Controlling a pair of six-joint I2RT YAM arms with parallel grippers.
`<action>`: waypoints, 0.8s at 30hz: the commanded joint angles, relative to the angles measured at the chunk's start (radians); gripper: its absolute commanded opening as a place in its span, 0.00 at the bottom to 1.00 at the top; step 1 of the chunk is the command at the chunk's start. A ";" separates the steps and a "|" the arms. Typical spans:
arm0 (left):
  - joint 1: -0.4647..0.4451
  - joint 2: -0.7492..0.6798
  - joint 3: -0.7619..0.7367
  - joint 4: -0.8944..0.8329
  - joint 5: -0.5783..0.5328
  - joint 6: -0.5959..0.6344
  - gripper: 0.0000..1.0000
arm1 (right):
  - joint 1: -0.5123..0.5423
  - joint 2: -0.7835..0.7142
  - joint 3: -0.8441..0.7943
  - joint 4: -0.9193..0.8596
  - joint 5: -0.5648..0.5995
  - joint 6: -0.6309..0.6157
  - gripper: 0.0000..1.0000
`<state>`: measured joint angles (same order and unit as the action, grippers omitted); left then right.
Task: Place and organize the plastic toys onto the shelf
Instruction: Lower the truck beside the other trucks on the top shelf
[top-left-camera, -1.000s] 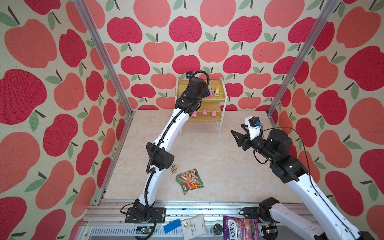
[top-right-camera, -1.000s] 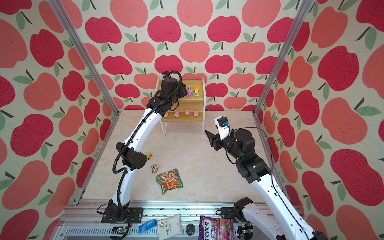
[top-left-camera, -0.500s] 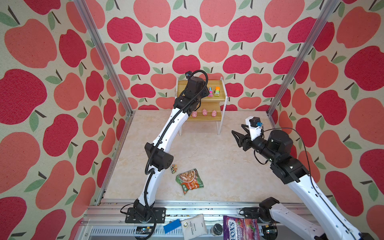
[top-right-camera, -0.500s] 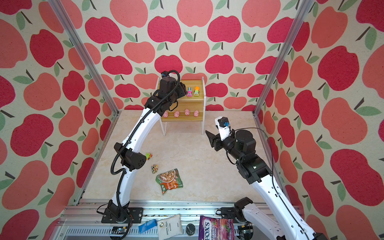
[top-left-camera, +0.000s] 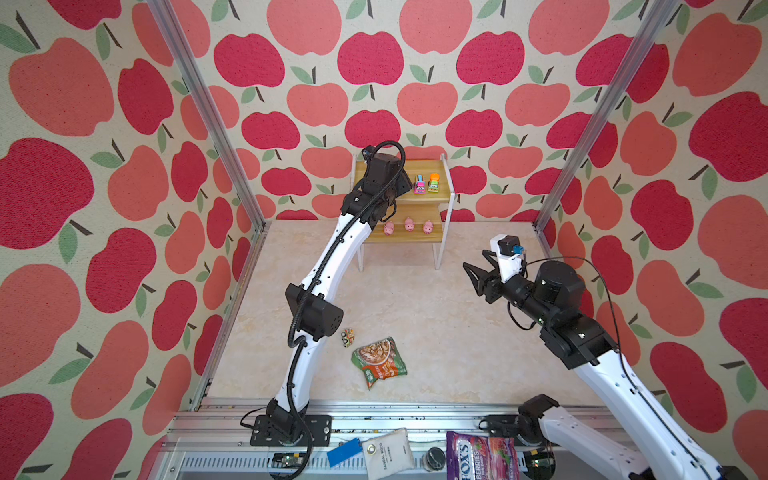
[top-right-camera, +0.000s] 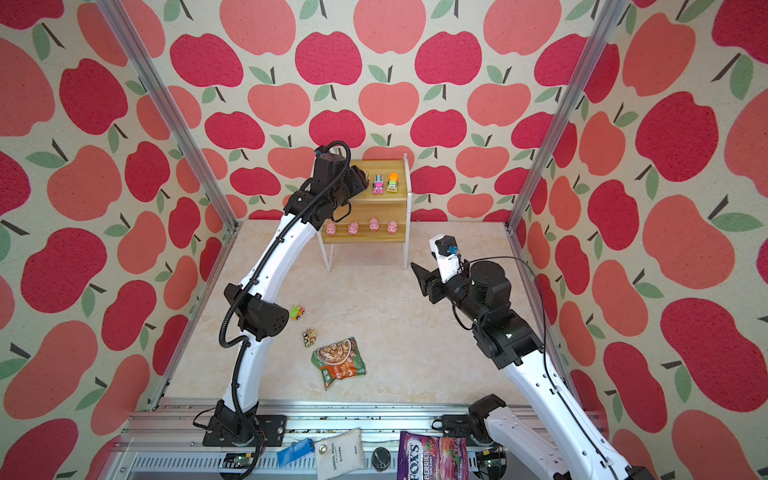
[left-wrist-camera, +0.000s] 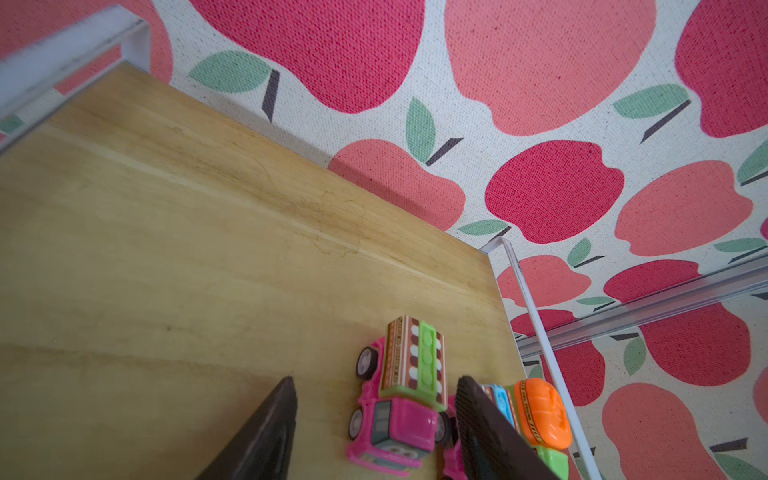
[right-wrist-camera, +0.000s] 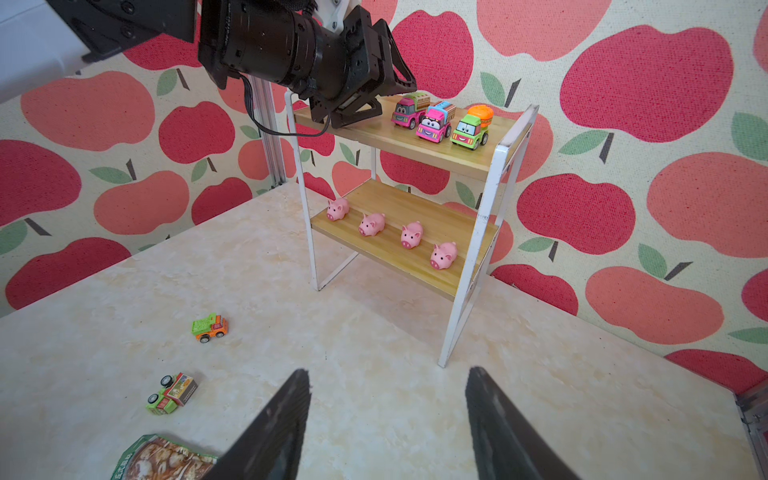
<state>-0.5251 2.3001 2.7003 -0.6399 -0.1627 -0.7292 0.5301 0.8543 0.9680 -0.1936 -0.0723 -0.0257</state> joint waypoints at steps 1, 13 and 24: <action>0.009 -0.030 -0.013 -0.023 0.045 -0.039 0.63 | 0.005 -0.018 -0.018 0.029 0.003 0.013 0.63; 0.013 -0.024 -0.012 -0.024 0.110 -0.067 0.63 | 0.004 -0.026 -0.031 0.037 0.006 0.012 0.63; -0.001 -0.025 -0.011 -0.029 0.129 -0.064 0.63 | 0.004 -0.032 -0.038 0.037 0.003 0.023 0.63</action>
<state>-0.5167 2.2978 2.6999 -0.6399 -0.0536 -0.7807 0.5301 0.8368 0.9386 -0.1734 -0.0719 -0.0250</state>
